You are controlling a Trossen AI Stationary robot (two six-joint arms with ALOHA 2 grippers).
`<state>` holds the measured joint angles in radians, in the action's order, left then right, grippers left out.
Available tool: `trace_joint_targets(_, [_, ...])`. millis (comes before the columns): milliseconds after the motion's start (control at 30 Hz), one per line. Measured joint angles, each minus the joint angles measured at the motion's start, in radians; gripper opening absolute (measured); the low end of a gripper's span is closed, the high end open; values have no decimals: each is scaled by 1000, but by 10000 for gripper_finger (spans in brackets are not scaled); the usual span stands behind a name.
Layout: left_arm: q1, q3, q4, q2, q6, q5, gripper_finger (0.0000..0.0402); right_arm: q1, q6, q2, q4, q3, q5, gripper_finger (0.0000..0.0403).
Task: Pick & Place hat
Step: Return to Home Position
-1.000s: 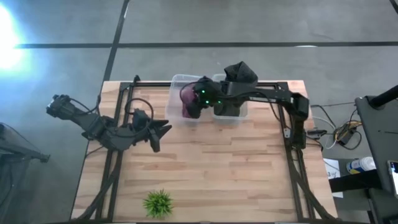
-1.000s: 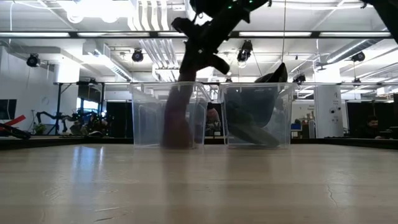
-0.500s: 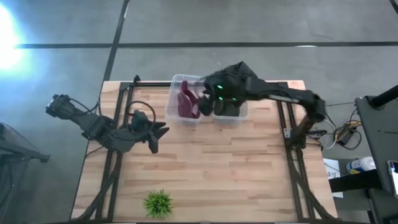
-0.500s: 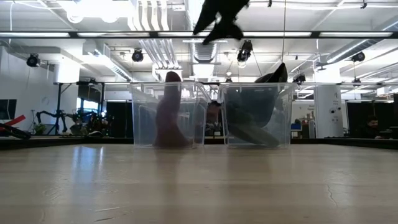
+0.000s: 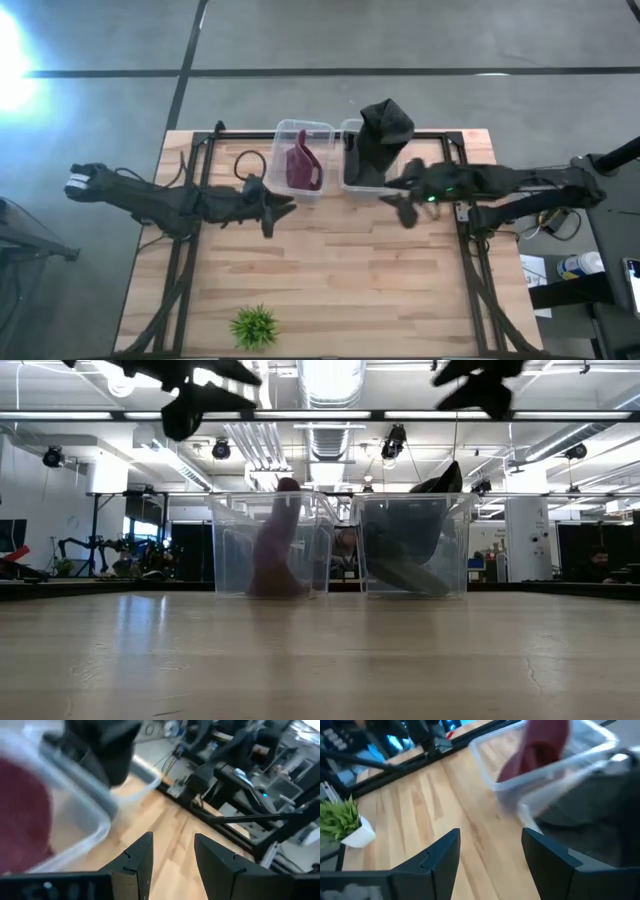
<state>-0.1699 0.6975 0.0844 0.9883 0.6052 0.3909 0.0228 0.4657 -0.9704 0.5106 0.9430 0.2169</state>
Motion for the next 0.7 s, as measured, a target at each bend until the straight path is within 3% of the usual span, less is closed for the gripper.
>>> trace_joint_targets(100, [16, -14, -35, -50, 86, -66, 138, -2, 79, 140, 36, -63, -4, 206])
trace_joint_targets(233, [25, -21, -32, -105, -130, -118, 138, 0, 31, 303, 6, -146, -15, 205])
trace_joint_targets(300, [59, -34, -31, -142, -174, -124, 138, -2, -5, 371, -17, -191, -4, 205])
trace_joint_targets(367, [96, -65, -28, -189, -197, -195, 138, -2, -17, 424, -33, -236, -1, 205])
trace_joint_targets(500, [166, -172, 14, -291, -208, -381, 138, -1, 21, 499, -32, -331, -8, 205])
trace_joint_targets(700, [195, -371, 118, -470, -173, -416, 138, 0, 65, 563, -167, -443, -11, 205])
